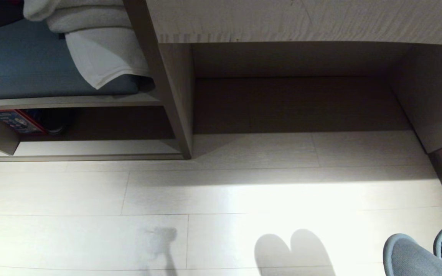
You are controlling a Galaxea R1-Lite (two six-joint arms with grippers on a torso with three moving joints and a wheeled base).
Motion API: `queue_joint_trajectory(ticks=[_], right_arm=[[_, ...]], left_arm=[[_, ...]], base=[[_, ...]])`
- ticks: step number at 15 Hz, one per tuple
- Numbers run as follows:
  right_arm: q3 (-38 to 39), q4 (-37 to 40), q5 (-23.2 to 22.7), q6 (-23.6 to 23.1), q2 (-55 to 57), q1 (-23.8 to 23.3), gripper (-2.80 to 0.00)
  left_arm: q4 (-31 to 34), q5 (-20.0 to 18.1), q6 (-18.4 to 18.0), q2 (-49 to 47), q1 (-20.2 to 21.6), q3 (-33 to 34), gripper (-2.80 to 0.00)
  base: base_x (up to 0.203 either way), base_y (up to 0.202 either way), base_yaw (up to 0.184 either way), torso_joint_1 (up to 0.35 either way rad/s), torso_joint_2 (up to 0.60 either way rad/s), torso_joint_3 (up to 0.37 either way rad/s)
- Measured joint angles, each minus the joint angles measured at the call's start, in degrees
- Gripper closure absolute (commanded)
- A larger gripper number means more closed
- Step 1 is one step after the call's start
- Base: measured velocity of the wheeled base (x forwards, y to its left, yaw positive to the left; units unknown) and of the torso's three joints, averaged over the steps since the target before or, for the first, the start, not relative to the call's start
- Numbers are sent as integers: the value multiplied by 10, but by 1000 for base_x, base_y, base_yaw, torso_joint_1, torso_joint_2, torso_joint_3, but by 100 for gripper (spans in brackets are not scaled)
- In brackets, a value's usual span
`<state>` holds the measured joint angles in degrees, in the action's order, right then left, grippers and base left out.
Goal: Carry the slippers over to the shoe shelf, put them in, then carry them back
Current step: Place the slippers on the floor
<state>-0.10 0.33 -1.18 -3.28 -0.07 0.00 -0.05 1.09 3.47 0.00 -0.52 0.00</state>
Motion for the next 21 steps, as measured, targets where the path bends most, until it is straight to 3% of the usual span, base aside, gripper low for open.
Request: queue_joint_trajectory(ticks=[21], right_arm=[[0, 0, 0, 0, 0, 0, 0]], left_arm=[[0, -1, 0, 0, 0, 0, 0]], base=[[0, 0, 0, 2, 1, -200]])
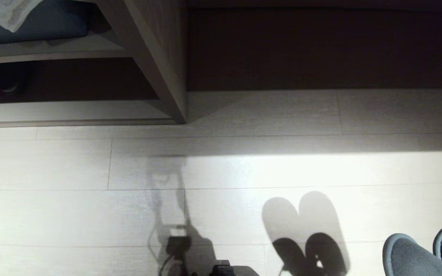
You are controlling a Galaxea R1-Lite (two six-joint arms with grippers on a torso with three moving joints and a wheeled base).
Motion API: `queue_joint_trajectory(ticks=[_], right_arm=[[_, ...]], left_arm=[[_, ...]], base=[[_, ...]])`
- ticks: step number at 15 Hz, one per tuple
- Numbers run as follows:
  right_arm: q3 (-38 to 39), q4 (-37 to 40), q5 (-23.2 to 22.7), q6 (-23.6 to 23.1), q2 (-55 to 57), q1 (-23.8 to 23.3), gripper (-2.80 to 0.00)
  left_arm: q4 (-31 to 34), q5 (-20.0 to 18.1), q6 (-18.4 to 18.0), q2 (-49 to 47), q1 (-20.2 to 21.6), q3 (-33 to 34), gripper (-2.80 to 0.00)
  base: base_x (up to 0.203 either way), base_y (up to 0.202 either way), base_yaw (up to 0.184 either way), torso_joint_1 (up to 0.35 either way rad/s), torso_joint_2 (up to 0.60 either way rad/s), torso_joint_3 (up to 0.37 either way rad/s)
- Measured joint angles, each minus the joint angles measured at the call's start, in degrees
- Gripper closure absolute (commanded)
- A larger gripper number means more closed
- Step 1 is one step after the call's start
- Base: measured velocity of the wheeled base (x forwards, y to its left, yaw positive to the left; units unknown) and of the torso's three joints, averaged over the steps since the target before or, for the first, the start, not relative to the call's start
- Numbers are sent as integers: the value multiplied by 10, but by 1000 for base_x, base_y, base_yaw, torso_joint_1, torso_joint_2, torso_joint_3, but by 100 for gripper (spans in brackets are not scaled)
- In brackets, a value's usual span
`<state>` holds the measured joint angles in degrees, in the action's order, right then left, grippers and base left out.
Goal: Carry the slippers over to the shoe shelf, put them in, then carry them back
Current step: Place the slippers on the floor
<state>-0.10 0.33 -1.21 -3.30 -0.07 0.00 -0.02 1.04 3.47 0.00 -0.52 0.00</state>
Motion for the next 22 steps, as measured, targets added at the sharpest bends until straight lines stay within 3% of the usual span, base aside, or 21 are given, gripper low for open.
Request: queue_joint_trajectory(ticks=[22], right_arm=[[0, 0, 0, 0, 0, 0, 0]], left_arm=[[0, 1, 0, 0, 0, 0, 0]], base=[[0, 0, 0, 2, 4, -198]])
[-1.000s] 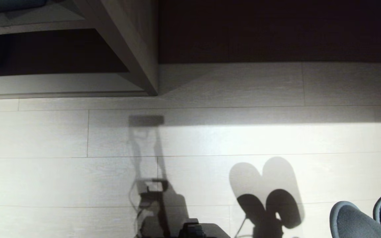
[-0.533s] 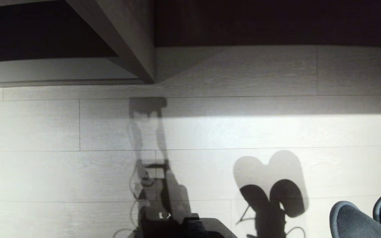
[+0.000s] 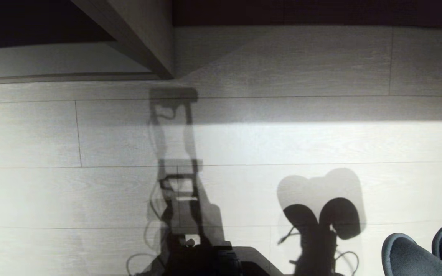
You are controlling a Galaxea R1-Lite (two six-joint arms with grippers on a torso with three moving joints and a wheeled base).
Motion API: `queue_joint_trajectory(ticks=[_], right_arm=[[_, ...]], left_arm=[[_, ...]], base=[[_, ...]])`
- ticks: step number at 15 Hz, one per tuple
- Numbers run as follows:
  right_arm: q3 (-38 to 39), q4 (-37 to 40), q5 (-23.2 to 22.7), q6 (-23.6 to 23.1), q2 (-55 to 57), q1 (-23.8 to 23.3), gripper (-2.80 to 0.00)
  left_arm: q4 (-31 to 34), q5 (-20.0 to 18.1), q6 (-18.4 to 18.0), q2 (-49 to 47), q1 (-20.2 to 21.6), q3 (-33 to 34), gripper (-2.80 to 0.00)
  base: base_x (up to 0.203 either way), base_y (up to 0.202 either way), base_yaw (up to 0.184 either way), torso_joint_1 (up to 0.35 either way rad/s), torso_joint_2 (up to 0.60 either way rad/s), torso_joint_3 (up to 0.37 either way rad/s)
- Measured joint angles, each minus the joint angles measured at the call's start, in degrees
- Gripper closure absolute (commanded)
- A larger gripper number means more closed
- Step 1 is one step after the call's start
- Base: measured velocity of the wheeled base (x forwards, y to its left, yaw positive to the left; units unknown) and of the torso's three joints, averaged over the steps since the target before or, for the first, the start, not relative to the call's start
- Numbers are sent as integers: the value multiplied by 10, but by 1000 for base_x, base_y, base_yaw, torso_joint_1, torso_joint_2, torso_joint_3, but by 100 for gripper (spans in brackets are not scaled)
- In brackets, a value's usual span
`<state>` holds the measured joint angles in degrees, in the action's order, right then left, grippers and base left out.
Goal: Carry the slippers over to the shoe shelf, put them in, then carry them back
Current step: Place the slippers on the floor
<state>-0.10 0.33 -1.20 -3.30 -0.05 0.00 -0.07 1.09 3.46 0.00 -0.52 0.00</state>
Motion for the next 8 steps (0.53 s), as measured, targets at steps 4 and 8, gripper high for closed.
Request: queue_joint_trajectory(ticks=[4, 8], right_arm=[[0, 0, 0, 0, 0, 0, 0], [0, 0, 0, 0, 0, 0, 0]], left_arm=[[0, 0, 0, 0, 0, 0, 0], [0, 0, 0, 0, 0, 0, 0]], base=[[0, 0, 0, 4, 1, -191], [0, 0, 0, 2, 2, -58]])
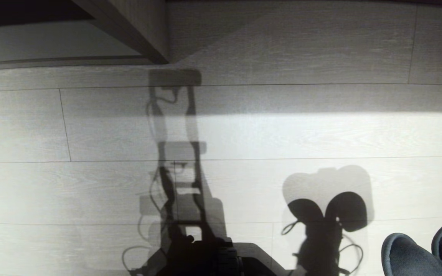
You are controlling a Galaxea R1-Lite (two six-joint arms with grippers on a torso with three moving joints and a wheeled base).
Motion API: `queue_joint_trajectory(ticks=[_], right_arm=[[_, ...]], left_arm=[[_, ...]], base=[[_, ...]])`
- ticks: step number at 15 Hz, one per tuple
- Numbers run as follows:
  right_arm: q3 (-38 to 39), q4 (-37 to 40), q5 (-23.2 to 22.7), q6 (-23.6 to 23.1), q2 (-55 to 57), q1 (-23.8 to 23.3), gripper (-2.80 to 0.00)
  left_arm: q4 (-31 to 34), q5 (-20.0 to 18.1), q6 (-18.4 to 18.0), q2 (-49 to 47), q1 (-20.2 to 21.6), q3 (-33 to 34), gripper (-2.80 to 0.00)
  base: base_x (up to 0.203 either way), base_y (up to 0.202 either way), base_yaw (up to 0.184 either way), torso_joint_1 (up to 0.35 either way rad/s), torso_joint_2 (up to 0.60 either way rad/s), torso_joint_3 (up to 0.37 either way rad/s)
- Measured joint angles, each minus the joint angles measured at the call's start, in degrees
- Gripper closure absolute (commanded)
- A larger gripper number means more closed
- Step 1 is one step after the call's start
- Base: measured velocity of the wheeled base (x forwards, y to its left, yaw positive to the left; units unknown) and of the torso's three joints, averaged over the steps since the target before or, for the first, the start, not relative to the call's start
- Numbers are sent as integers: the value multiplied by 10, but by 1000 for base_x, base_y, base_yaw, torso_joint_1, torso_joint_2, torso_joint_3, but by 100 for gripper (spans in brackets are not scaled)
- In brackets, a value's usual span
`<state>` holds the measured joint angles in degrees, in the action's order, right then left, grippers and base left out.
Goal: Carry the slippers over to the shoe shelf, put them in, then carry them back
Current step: Place the slippers on the floor
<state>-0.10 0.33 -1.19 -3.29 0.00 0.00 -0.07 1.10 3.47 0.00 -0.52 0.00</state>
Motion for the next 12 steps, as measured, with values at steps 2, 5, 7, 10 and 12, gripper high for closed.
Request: queue_joint_trajectory(ticks=[2, 5, 7, 10, 12], right_arm=[[0, 0, 0, 0, 0, 0, 0], [0, 0, 0, 0, 0, 0, 0], [0, 0, 0, 0, 0, 0, 0], [0, 0, 0, 0, 0, 0, 0], [0, 0, 0, 0, 0, 0, 0]], left_arm=[[0, 0, 0, 0, 0, 0, 0], [0, 0, 0, 0, 0, 0, 0], [0, -1, 0, 0, 0, 0, 0], [0, -1, 0, 0, 0, 0, 0], [0, -1, 0, 0, 0, 0, 0]], base=[[0, 0, 0, 0, 0, 0], [0, 0, 0, 0, 0, 0], [0, 0, 0, 0, 0, 0], [0, 0, 0, 0, 0, 0], [0, 0, 0, 0, 0, 0]])
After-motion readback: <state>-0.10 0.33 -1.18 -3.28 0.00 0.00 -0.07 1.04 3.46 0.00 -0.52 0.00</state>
